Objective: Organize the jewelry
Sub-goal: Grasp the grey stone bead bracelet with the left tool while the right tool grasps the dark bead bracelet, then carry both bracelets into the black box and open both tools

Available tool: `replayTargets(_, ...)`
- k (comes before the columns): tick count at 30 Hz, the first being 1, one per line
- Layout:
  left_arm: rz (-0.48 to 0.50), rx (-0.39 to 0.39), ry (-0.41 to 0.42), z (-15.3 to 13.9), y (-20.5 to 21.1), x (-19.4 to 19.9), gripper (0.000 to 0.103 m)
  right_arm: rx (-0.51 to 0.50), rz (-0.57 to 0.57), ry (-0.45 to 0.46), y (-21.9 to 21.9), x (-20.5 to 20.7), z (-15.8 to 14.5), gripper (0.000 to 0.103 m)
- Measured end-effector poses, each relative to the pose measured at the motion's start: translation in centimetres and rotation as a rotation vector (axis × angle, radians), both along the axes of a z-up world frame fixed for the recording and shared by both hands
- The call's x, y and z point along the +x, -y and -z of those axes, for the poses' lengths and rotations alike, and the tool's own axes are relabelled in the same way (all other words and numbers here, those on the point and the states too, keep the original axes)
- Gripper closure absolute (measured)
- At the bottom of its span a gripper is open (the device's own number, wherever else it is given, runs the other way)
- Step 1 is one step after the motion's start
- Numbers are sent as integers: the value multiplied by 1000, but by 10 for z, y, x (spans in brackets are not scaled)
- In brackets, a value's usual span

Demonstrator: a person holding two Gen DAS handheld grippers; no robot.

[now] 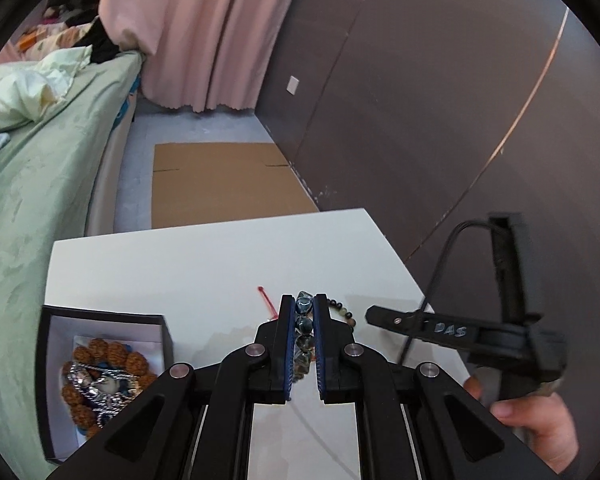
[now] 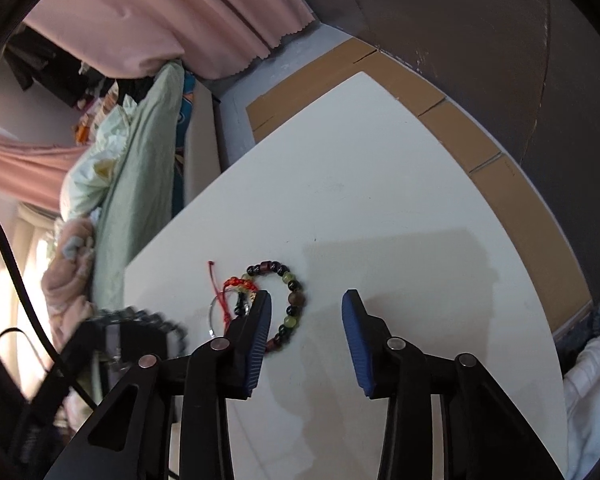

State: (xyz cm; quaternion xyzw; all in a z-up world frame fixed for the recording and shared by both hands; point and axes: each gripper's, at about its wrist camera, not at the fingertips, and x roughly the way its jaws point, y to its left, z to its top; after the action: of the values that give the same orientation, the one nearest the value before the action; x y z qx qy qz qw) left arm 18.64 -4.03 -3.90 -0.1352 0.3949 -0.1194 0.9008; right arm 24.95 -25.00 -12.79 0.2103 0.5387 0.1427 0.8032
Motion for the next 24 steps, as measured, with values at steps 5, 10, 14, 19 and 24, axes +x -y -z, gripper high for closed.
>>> replayTargets(5,-31,-26,17,-7,-16,-5,94,-61,-18,10,-11,6,4,70)
replayTargets(10,-63,-52,27,-12,-32,-10,94,-167,-45,48,-29,6,1,70)
replayTargets(14,-88,-67,38,-17,-44,-15,94,-254,-64,75,-43,5,0,74)
replayTargets(19,-112,-80,57,-25,-59,-26,94,-398,-84,112,-56,-1,-3,83)
replayTargets(24,-141,-84,61,-25,-71,-34,94,-497,-136,140,-67,-8,-6,91)
